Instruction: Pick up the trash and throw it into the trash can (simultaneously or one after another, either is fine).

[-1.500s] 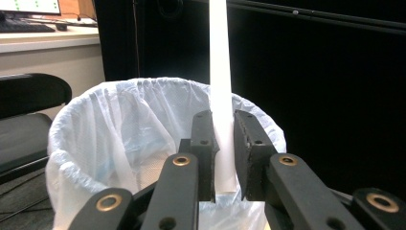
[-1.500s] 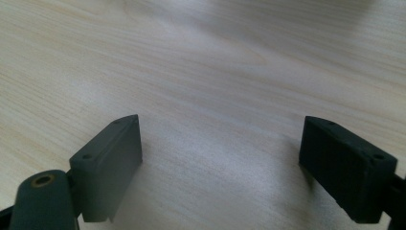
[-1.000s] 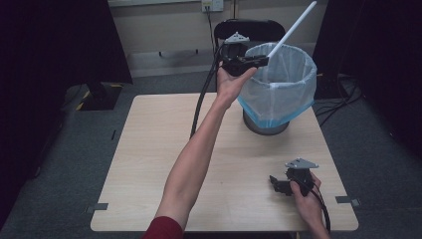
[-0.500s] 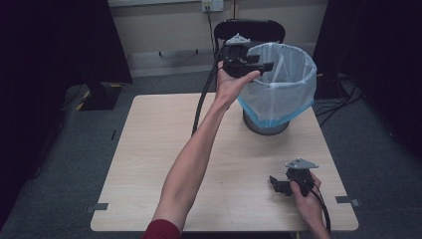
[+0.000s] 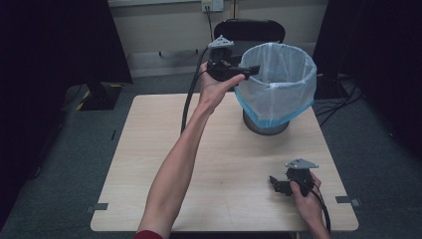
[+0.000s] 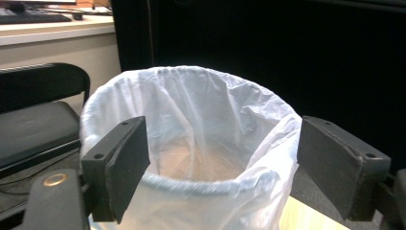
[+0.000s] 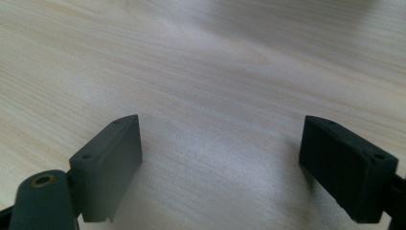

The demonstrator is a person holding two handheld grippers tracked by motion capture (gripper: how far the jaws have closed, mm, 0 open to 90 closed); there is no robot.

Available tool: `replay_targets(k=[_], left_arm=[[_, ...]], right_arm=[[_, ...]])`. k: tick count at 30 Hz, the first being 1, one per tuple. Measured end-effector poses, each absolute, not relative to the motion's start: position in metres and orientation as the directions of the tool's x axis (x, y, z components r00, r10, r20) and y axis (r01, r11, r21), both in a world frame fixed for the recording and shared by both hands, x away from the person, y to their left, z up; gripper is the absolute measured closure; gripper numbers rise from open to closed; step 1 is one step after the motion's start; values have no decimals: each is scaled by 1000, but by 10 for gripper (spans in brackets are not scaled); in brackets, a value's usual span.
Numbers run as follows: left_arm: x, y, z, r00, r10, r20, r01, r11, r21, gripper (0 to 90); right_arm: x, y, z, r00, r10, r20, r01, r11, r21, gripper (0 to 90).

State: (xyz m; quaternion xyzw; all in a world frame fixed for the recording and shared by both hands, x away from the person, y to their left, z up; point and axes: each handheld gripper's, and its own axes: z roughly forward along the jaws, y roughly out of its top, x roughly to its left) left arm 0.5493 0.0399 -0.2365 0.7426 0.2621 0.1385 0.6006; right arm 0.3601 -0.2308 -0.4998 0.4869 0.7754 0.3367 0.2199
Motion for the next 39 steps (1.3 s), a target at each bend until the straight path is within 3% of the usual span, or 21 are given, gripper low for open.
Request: replay_targets(k=[13,39], left_arm=[[531,80,-238,830,553,-72,192,-163,968,157],[496,130,-249,784,619,-49,247,-238,939,166]], right_arm=[[360,-231,-500,-429,903,-12,609,299,735,140],[360,-231,-500,-431,902,-12,608,301,735,139]])
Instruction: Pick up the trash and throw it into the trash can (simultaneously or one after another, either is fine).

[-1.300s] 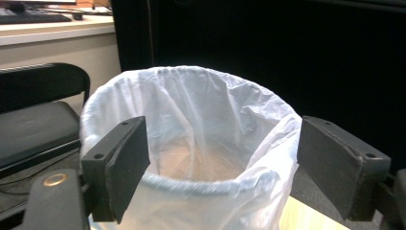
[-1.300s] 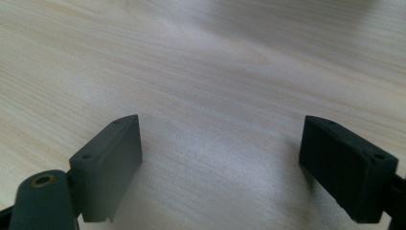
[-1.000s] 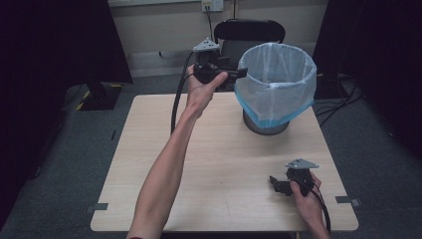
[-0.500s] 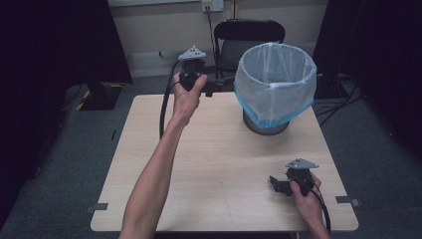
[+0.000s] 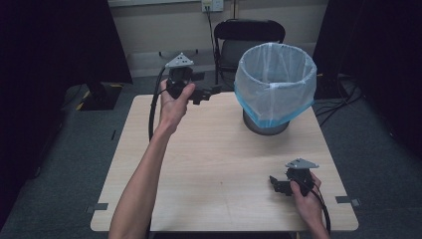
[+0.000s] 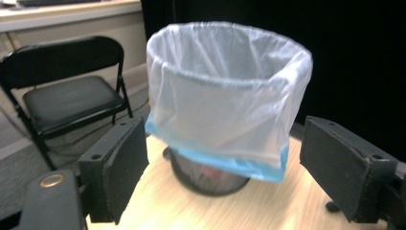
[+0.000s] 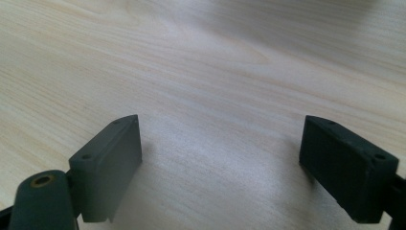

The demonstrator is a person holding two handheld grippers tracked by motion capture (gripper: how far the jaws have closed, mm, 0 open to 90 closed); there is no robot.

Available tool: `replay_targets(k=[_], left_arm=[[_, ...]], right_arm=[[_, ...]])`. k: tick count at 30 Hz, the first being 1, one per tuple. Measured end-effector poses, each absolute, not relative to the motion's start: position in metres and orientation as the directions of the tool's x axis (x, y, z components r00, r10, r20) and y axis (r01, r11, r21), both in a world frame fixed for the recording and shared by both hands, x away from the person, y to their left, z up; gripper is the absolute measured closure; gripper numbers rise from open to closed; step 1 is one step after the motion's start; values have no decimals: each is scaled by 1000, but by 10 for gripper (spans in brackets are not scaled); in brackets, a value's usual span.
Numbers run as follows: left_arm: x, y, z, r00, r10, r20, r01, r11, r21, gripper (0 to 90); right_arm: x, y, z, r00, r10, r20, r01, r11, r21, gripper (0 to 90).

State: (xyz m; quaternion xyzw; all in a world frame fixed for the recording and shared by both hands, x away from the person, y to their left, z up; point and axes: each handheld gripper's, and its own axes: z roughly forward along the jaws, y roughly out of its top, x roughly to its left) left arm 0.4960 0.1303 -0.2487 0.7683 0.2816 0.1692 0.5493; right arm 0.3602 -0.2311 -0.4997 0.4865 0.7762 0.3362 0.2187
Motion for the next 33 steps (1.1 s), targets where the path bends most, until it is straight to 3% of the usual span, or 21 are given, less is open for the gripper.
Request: replay_targets(k=[14,33], left_arm=[[478,157,-284,772,628,-97,298,-223,928,183],[451,215,-334,675,731,-103,393,-237,888,196]], right_arm=[[360,-231,-500,-430,903,-12,609,300,735,139],[360,-231,-500,-430,903,-12,609,300,735,139]])
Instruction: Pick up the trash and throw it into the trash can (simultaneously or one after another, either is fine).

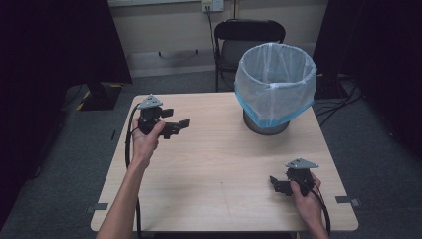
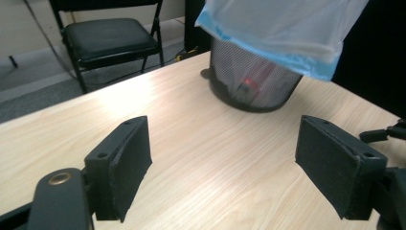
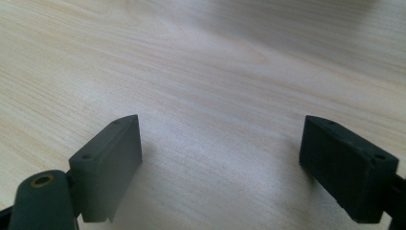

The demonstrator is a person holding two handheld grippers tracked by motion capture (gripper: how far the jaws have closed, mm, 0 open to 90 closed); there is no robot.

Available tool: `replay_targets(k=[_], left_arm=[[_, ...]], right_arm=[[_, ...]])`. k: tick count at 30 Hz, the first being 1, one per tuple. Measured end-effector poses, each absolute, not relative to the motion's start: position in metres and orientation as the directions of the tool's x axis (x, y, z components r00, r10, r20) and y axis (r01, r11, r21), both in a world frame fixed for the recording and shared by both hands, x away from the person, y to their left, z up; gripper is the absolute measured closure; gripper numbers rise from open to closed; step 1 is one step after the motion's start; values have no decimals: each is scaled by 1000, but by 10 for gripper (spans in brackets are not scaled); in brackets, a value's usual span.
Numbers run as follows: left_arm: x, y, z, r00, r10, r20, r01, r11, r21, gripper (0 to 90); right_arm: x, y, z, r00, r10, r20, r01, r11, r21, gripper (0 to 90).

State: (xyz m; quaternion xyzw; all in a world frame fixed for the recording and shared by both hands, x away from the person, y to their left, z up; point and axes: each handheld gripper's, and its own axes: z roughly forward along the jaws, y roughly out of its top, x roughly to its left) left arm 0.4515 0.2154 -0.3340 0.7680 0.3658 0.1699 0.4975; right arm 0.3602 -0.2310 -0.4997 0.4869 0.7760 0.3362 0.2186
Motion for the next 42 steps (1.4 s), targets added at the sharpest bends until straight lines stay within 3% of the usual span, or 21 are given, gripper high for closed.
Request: replay_targets(k=[26,42], left_arm=[[410,255,-393,631,770,-99,445,-254,859,184],[379,264,-469,568,820,-71,561,-323,762,176]], right_arm=[[360,-231,-500,-430,903,-12,609,300,735,139],[360,-231,-500,-430,903,-12,609,300,735,138]])
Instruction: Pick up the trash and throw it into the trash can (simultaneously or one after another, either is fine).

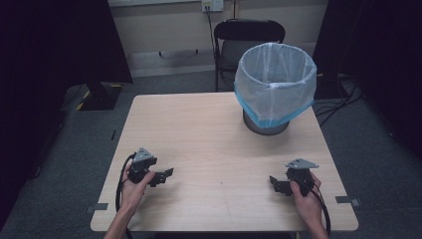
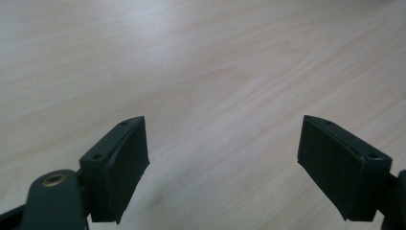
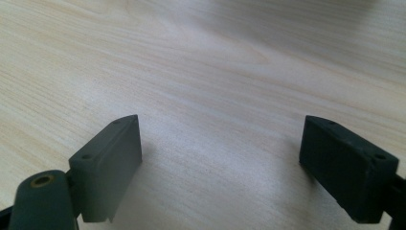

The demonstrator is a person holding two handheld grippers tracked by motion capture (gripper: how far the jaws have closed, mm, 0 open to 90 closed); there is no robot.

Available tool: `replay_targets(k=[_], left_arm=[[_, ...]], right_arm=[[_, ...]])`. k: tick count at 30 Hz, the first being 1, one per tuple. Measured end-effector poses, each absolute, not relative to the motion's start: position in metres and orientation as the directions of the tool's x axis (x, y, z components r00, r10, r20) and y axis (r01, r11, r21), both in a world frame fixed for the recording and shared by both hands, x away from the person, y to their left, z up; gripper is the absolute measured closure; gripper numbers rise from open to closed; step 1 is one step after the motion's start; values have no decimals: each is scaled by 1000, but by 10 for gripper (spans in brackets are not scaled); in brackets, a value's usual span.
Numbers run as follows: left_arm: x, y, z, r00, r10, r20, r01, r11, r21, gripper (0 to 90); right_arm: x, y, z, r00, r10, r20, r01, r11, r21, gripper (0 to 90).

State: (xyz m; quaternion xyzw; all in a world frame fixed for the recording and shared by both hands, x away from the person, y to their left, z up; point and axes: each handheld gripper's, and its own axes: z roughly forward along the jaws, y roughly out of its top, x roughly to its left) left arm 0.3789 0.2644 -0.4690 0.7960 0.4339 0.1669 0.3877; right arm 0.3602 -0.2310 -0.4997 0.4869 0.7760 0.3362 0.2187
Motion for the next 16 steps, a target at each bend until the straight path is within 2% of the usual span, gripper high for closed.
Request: replay_targets(k=[3,7,16], left_arm=[[375,265,-482,575,817,-46,576,-365,732,176],[373,266,-494,555,829,-72,603,-341,721,177],[370,263,-500,536,844,-3,569,-359,740,162]], right_arm=[[360,-231,-500,-430,903,-12,608,300,735,138],[360,-231,-500,-430,903,-13,608,300,735,138],[360,-231,-500,-430,903,-14,608,301,735,138]])
